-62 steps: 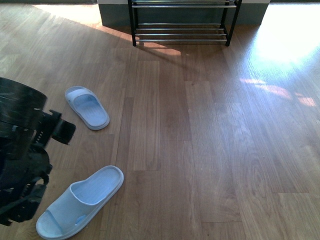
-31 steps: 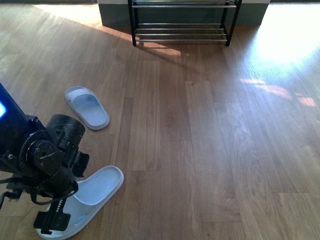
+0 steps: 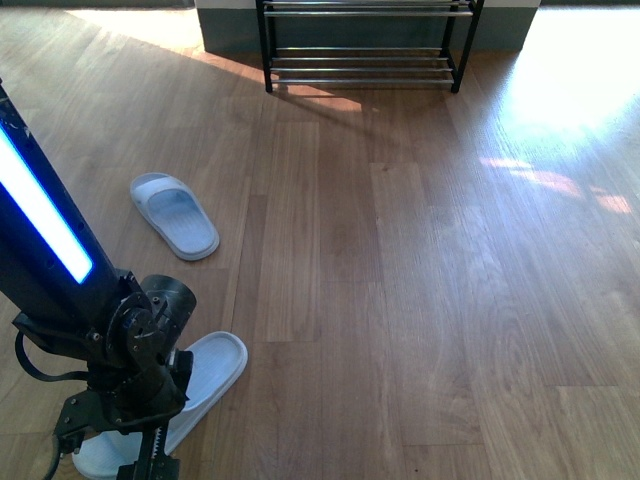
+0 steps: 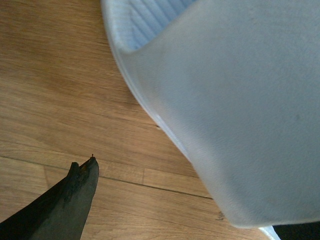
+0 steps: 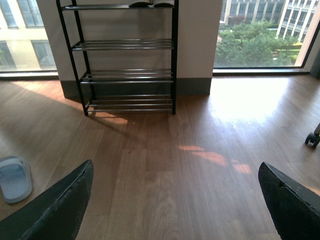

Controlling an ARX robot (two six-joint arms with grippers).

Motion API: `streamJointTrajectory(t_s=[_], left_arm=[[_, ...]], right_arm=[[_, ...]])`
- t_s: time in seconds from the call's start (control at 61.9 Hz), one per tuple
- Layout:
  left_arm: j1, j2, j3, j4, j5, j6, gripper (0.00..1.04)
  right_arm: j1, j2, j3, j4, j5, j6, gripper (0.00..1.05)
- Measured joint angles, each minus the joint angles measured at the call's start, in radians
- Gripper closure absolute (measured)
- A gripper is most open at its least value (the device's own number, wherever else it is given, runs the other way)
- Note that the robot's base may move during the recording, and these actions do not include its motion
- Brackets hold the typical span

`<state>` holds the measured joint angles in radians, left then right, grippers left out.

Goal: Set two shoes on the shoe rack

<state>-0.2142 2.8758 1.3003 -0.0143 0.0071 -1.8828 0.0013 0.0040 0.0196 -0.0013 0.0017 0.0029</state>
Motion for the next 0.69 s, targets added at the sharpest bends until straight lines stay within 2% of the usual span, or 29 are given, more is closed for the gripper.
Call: streamJointTrajectory(t_s=[0.291, 0.695], left_arm=[[-0.003, 0.052, 0.116, -0.185, -0.047, 0.142, 0.11], [-0.001, 0.058, 0.135, -0.257, -0.066, 0.200, 0.72]], right_arm=[[0.000, 0.000, 0.000, 0.000, -0.002, 0.000, 0.09], [0.000, 0.000, 0.000, 0.000, -0.002, 0.000, 0.09]])
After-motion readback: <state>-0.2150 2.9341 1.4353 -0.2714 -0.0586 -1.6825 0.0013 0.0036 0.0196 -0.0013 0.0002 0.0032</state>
